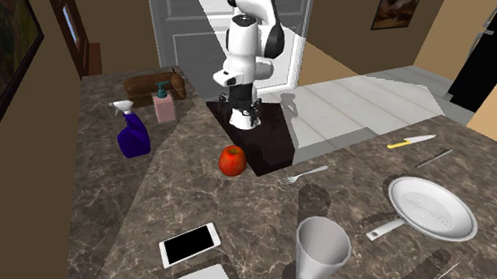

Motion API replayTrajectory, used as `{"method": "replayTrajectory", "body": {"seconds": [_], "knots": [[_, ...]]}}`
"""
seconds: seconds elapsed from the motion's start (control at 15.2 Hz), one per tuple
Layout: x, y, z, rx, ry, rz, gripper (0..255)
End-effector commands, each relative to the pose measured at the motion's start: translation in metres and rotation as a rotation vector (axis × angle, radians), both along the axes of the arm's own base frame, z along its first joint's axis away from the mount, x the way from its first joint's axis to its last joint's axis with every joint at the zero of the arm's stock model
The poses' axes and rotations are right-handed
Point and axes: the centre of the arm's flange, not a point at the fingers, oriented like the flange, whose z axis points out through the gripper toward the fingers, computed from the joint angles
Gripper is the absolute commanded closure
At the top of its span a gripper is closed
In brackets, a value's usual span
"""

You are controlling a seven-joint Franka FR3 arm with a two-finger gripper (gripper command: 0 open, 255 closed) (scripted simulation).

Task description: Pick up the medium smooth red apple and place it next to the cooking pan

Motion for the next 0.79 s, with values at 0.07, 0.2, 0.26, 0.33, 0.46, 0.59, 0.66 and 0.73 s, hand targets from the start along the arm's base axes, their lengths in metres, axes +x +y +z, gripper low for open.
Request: {"method": "replayTrajectory", "body": {"seconds": [0.07, 0.2, 0.26, 0.33, 0.46, 0.59, 0.66, 0.73], "knots": [[0.032, -0.012, -0.027, 0.000, -0.002, -0.037, 0], [0.038, -0.015, -0.037, 0.000, -0.002, -0.045, 0], [0.038, -0.015, -0.042, 0.000, -0.002, -0.045, 0], [0.038, -0.015, -0.048, 0.000, -0.002, -0.045, 0], [0.039, -0.015, -0.058, 0.000, -0.002, -0.045, 0], [0.039, -0.015, -0.069, 0.000, -0.002, -0.045, 0], [0.039, -0.015, -0.072, 0.000, -0.002, -0.045, 0], [0.039, -0.015, -0.072, 0.000, -0.002, -0.045, 0]]}}
